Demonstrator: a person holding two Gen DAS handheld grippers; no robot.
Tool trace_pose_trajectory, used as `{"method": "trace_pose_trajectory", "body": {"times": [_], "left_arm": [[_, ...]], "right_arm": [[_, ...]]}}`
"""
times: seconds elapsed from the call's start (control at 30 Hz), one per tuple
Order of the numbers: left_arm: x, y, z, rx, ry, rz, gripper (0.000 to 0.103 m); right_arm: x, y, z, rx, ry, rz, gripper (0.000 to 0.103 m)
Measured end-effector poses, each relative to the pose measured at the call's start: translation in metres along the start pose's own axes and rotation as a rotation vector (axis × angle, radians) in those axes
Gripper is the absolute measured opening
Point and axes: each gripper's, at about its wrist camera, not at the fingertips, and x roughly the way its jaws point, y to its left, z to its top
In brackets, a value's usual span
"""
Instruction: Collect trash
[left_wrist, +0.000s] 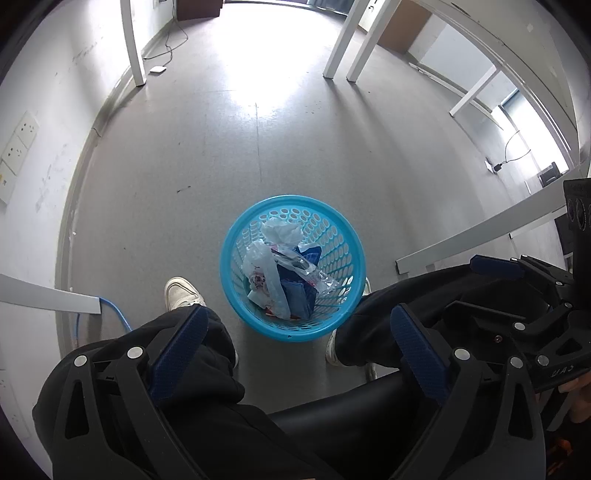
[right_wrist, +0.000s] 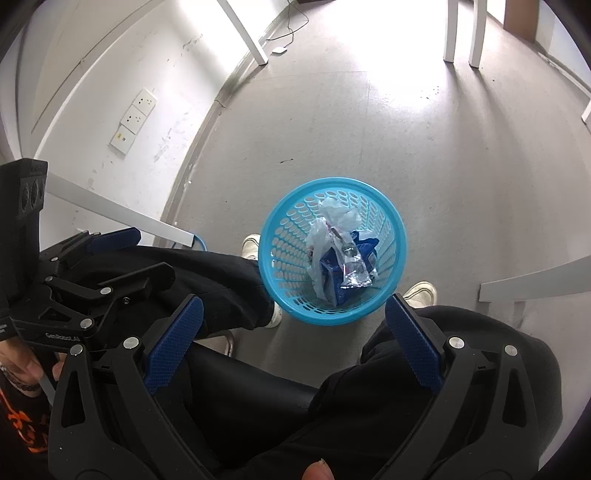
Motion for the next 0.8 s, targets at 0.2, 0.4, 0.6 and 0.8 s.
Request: {"method": "trace_pose_trajectory", "body": {"times": [0.2,0.4,0.6,0.8], "left_arm": [[0.0006,0.0019,0.0009,-0.008,0.006,-0.002,0.097],[0.0003,0.0015,0.0012,-0.005,0.011,-0.006,0.097],[0.0016,0.0016,0.0008,-0.013,0.016,-0.008,0.097],[0.0017,0.0019,0.0008,-0.011,0.017,-0.009,0.097]], "right_arm": [[0.0014,-0.0018,0.0004,0.019,0.005,0.02,0.094],[0.0004,-0.0051,0.0017,0.031,0.007,0.036,0.094],[0.0006,-0.0058,0.0011,0.037,0.01,0.049,0.094],[0.0011,-0.0066,0.0016,0.039,0.011,0.049,0.094]]}}
